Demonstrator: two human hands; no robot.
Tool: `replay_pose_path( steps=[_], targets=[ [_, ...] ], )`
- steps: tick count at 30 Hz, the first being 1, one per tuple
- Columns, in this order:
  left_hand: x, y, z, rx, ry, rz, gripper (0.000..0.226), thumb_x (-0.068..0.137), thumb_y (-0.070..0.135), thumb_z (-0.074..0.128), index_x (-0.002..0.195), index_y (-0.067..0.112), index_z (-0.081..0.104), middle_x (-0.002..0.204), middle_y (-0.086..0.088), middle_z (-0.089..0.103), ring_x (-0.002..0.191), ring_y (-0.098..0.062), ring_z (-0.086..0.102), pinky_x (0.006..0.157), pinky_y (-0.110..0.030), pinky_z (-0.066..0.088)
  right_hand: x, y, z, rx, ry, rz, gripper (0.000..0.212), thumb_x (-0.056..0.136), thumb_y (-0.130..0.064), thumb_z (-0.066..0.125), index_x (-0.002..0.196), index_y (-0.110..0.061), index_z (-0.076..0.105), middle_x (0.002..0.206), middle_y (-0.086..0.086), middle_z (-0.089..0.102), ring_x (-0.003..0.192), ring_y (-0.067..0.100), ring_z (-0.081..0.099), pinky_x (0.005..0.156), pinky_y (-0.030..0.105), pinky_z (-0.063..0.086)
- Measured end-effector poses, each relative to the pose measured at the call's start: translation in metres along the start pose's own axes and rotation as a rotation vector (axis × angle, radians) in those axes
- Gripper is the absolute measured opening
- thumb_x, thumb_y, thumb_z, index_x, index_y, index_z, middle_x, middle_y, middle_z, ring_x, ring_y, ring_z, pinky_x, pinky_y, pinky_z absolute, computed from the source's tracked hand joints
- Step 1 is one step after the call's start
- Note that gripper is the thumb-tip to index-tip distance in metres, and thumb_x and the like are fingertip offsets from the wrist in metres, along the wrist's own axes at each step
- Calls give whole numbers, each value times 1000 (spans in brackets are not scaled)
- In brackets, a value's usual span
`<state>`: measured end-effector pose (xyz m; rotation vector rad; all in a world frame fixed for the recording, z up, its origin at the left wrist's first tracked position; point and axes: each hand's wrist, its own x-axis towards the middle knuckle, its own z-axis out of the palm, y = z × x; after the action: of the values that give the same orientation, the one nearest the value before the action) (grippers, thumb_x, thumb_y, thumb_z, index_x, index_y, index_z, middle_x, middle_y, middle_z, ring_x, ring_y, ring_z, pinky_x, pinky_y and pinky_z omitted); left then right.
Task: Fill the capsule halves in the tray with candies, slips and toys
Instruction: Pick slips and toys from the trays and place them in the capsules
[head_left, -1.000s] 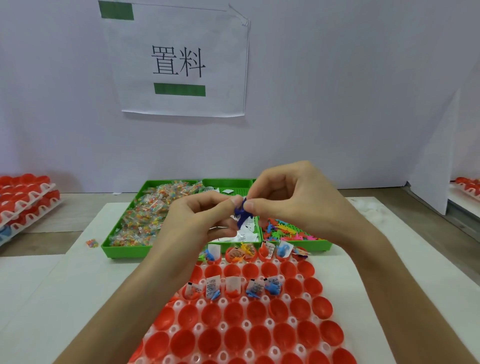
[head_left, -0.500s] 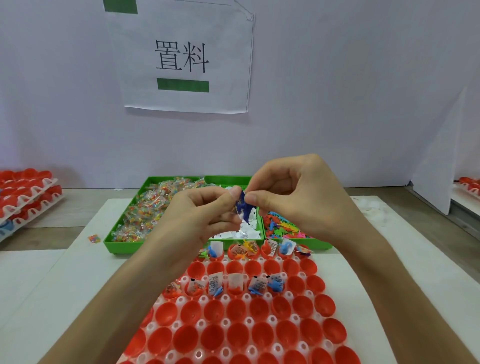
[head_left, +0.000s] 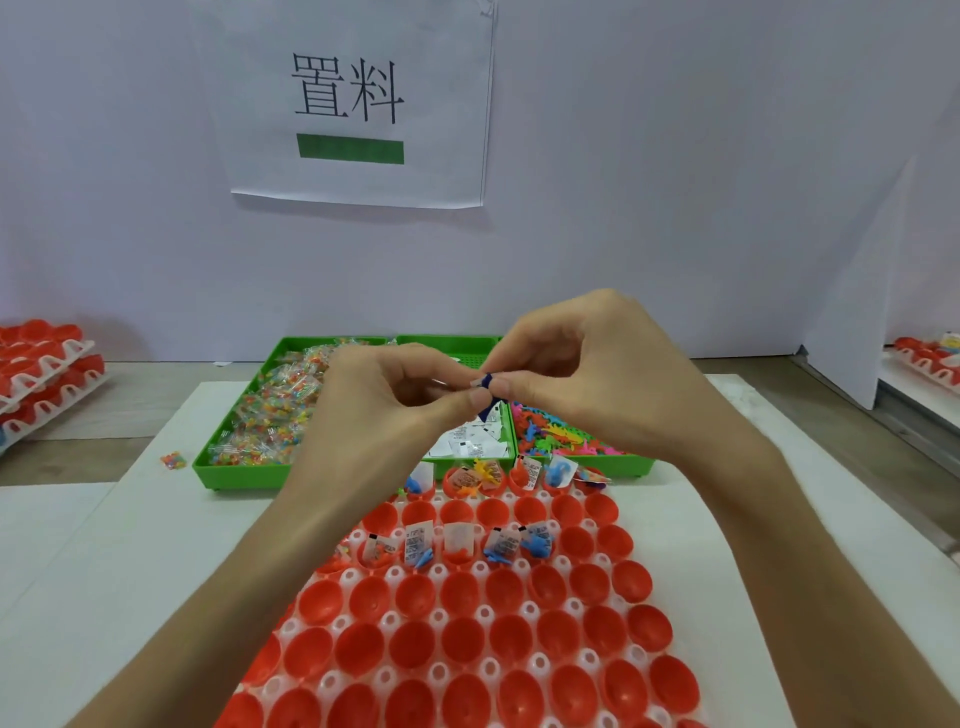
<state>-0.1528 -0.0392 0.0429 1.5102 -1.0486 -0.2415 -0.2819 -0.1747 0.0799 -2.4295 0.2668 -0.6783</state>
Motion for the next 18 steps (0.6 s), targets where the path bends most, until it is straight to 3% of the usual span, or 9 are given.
replay_pose_path(
  steps=[4,7,12,18],
  targets=[
    [-5,3,3,11,-23,23,17,74,8,85,74,23,78,68,6,76,63,-7,73,60,-14,55,-7,0,-8,3,-24,15,7,80,-10,81,85,-15,80,74,-8,77,70,2,73,71,21,59],
    [-7,2,6,-5,-64,-9,15,73,7,86,75,19,79,67,1,76,63,-15,74,62,-24,61,-16,4,-7,-4,-34,27,7,80,-9,81,82,-15,79,71,-7,75,67,4,73,67,20,58],
    [-8,3,10,-38,-220,-75,26,80,6,81,102,19,73,90,5,79,73,-19,77,68,-30,63,-43,31,-14,17,-67,142,13,81,-9,81,77,-20,76,69,-7,75,64,6,71,62,15,52],
    [-4,4,3,-60,-133,-61,7,91,9,71,94,13,75,100,6,77,74,-18,77,70,-28,62,-71,60,2,-122,-128,248,16,78,-10,82,74,-25,77,67,-12,73,62,5,68,62,17,53]
  ],
)
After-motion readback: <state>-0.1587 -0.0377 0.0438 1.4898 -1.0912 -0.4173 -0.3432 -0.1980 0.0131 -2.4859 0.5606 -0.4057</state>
